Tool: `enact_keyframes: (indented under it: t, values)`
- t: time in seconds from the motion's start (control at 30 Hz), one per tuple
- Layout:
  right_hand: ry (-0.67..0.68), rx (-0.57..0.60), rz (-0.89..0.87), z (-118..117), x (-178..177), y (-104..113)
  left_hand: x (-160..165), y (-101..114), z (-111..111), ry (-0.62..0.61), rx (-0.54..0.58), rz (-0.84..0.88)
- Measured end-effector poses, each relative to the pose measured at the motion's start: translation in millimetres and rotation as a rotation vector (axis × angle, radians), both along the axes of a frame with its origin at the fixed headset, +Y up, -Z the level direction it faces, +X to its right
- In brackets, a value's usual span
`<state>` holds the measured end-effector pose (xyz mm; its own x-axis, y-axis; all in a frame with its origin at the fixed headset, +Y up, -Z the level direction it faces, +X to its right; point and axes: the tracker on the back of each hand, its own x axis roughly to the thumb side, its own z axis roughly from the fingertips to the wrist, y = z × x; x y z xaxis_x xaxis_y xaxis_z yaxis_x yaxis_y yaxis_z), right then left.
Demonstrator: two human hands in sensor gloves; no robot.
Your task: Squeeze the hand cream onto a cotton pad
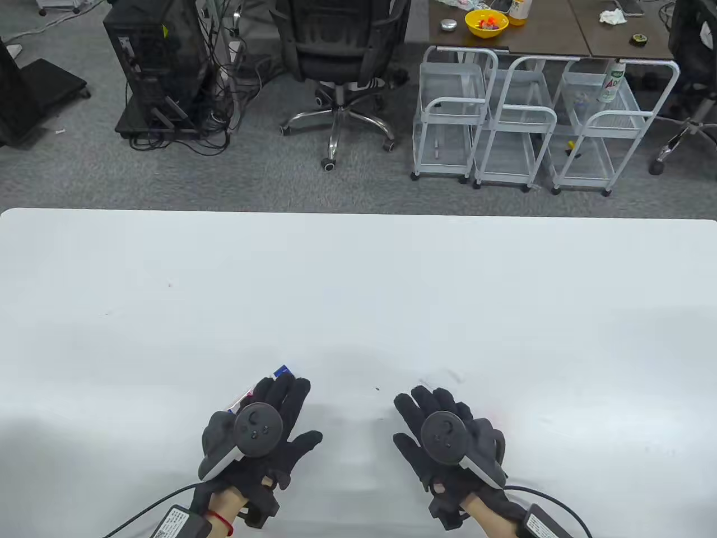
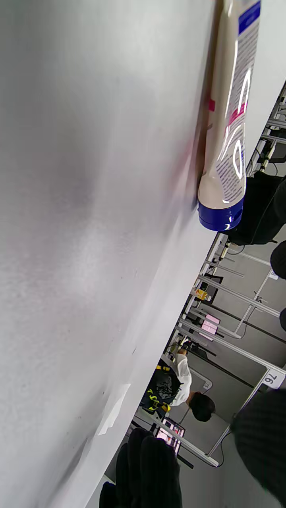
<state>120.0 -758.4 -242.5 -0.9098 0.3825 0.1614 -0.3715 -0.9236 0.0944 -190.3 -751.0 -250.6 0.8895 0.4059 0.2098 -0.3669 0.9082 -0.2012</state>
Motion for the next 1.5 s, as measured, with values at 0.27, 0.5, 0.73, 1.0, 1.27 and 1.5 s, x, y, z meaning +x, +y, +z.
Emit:
enact_keyframes:
  t: [0.27,0.5,0.73,1.0,1.27,1.5]
  values:
    - [-0.029,-0.047,-0.014,-5.4,9.0,-4.5,1.0,-4.0,-2.3,0.007,-0.014,-0.046]
    - [-0.060,-0.017,-0.014,-10.5,18.7,1.0,-52.1,-6.0,-28.0,0.337,-0.049,-0.215]
    - [-0.051,-0.028,-0.019,-11.1,19.8,-1.3,-73.7,-23.3,-37.1,0.401,-0.254,-0.195]
    - [-0.056,-0.023,-0.028,-11.1,20.7,-1.8,-63.7,-15.7,-38.3,0.352,-0.183,-0.307]
    - [-0.048,-0.044,-0.021,-11.1,19.9,-3.4,-64.3,-14.1,-39.2,0.355,-0.192,-0.285]
    - [-0.033,-0.054,-0.053,-10.7,17.6,-2.9,-54.8,-4.5,-36.1,0.285,-0.133,-0.350]
